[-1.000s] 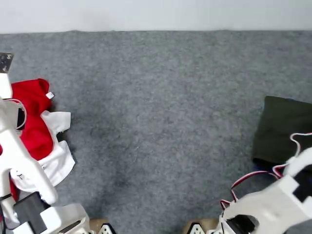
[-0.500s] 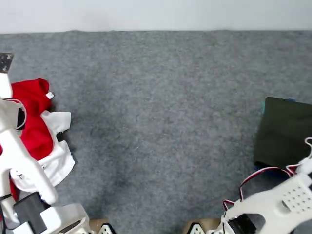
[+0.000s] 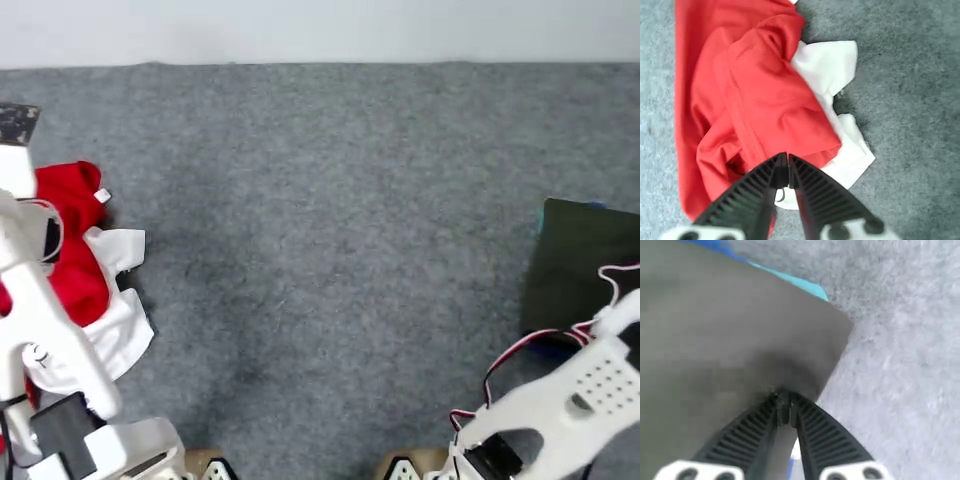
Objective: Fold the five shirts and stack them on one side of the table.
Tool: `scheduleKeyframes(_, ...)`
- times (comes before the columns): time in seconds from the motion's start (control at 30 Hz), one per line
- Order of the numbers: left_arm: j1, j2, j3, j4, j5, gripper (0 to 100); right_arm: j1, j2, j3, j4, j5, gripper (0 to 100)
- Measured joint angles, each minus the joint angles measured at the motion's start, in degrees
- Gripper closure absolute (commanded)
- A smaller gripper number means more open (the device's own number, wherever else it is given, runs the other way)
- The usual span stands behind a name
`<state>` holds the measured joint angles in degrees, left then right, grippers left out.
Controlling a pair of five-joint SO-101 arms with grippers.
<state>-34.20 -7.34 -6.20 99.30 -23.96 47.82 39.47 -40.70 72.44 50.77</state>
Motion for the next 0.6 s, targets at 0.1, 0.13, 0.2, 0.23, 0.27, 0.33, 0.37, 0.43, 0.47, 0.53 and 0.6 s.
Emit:
scheduleKeyframes(0.1, 2.11, 0.00, 0.00, 0.00, 0.00, 98, 0.26, 1.41, 0.00, -1.14, 0.00, 99.0)
scheduleKeyframes(0.13, 2.81, 0.00, 0.00, 0.00, 0.00, 98, 0.26, 0.97, 0.00, 0.09, 0.00, 99.0)
scheduleKeyframes(0.2, 3.78, 0.00, 0.00, 0.00, 0.00, 98, 0.00, -0.79, -0.53, 4.22, 0.09, 99.0)
scheduleKeyframes(0.23, 4.04, 0.00, 0.00, 0.00, 0.00, 98, -0.18, -2.29, -0.70, 6.51, 0.00, 99.0)
scheduleKeyframes(0.27, 4.22, 0.00, 0.00, 0.00, 0.00, 98, -0.62, -4.13, -0.79, 9.05, 0.00, 99.0)
scheduleKeyframes(0.33, 4.31, 0.00, 0.00, 0.00, 0.00, 98, -1.58, -8.26, -0.79, 14.24, 0.00, 99.0)
scheduleKeyframes(0.37, 4.31, 0.00, 0.00, 0.00, 0.00, 98, -2.11, -10.11, -0.88, 16.88, 0.00, 99.0)
scheduleKeyframes(0.43, 4.31, 0.00, 0.00, 0.00, 0.00, 98, -3.16, -13.10, -0.97, 21.98, -0.09, 99.0)
scheduleKeyframes(0.47, 4.31, 0.00, 0.00, 0.00, 0.00, 98, -3.78, -14.33, -0.97, 24.44, -0.62, 99.0)
scheduleKeyframes(0.53, 4.22, 0.00, 0.09, 0.00, 0.00, 98, -5.10, -16.35, -0.97, 27.60, -3.78, 99.0)
scheduleKeyframes(0.6, 3.78, 0.00, 1.58, 0.00, 0.00, 98, -5.98, -18.20, -0.88, 28.04, -8.26, 99.0)
